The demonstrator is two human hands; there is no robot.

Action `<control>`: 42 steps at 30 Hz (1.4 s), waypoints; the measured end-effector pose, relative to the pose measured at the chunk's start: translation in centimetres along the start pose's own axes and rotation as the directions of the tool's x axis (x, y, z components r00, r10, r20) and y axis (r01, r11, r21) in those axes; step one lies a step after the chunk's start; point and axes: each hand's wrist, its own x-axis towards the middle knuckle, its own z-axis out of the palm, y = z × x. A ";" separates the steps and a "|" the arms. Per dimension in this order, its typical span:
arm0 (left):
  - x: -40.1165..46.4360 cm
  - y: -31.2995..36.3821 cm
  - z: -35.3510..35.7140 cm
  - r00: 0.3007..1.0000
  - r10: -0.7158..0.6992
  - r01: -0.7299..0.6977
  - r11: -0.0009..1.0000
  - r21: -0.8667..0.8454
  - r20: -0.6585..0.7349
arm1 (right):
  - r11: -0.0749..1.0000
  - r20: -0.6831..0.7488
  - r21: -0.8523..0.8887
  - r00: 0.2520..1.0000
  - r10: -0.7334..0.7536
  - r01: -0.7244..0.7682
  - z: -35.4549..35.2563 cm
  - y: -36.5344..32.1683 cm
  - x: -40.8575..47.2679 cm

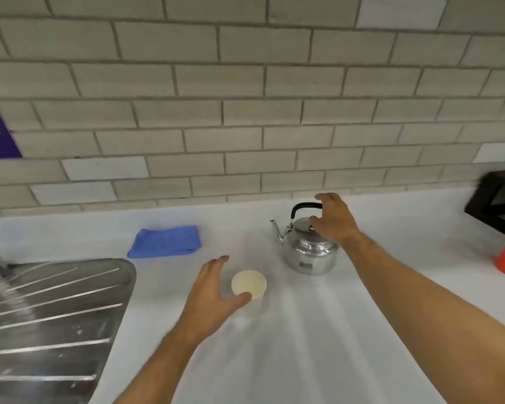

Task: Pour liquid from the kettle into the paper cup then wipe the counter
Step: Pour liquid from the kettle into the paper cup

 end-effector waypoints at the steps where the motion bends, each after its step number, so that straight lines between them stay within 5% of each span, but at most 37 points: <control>1: -0.1 -0.4 0.8 0.999 -0.042 0.042 0.999 -0.029 0.012 | 0.999 -0.007 -0.041 1.000 0.010 -0.010 0.4 0.7 0.5; 6: 0.0 -2.2 4.3 0.974 -0.226 0.225 0.949 -0.220 0.020 | 0.984 -0.067 -0.178 0.997 -0.042 0.030 2.0 3.2 2.9; 17: 0.2 -3.0 6.3 0.961 -0.276 0.255 0.881 -0.399 0.005 | 0.934 0.005 0.344 0.994 -0.107 0.098 0.9 3.5 4.2; 23: 0.4 -3.2 6.7 0.959 -0.282 0.263 0.876 -0.404 0.014 | 0.869 0.036 0.492 0.996 -0.079 0.051 -0.4 3.2 2.0; 32: 1.3 -3.1 7.5 0.962 -0.274 0.255 0.875 -0.412 0.013 | 0.861 0.140 0.505 0.978 -0.154 0.063 -3.4 1.2 -2.7; 42: 1.0 -3.5 7.2 0.962 -0.271 0.248 0.858 -0.449 0.014 | 0.924 0.250 0.328 0.925 -0.286 0.197 -5.5 -2.0 -5.4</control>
